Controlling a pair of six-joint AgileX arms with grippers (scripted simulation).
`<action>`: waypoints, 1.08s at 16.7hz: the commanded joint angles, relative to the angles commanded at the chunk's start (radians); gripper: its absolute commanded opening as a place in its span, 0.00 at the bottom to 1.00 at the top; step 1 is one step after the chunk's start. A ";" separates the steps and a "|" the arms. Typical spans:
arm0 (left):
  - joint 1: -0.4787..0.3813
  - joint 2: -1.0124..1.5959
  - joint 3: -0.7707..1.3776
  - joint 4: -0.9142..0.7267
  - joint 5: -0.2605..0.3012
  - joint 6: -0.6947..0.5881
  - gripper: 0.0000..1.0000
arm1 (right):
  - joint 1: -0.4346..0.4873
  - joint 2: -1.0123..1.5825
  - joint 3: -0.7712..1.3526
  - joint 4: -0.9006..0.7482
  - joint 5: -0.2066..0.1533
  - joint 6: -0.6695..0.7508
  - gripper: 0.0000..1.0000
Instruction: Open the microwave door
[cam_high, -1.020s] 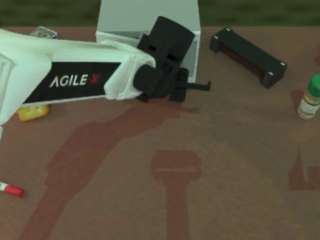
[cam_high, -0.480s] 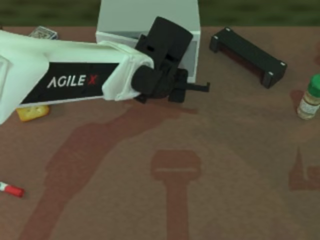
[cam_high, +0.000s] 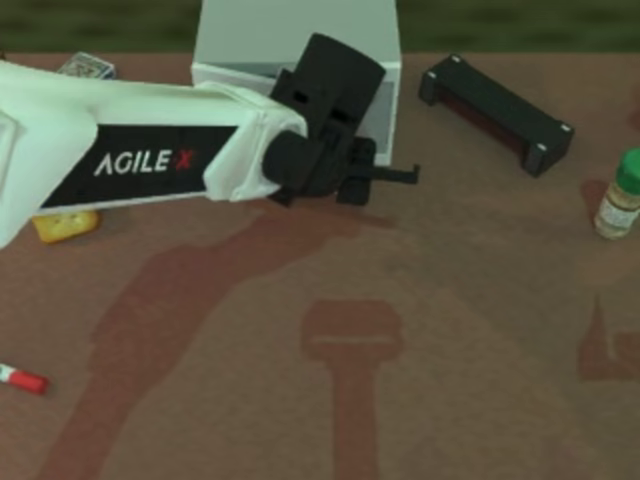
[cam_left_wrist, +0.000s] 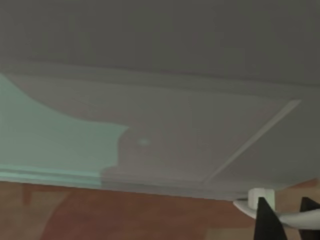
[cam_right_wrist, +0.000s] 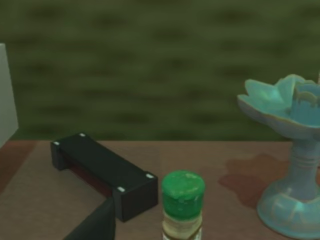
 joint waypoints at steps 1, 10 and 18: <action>0.000 0.000 0.000 0.000 0.000 0.000 0.00 | 0.000 0.000 0.000 0.000 0.000 0.000 1.00; -0.009 0.003 0.004 0.000 0.007 -0.005 0.00 | 0.000 0.000 0.000 0.000 0.000 0.000 1.00; 0.009 -0.028 -0.045 0.025 0.032 0.041 0.00 | 0.000 0.000 0.000 0.000 0.000 0.000 1.00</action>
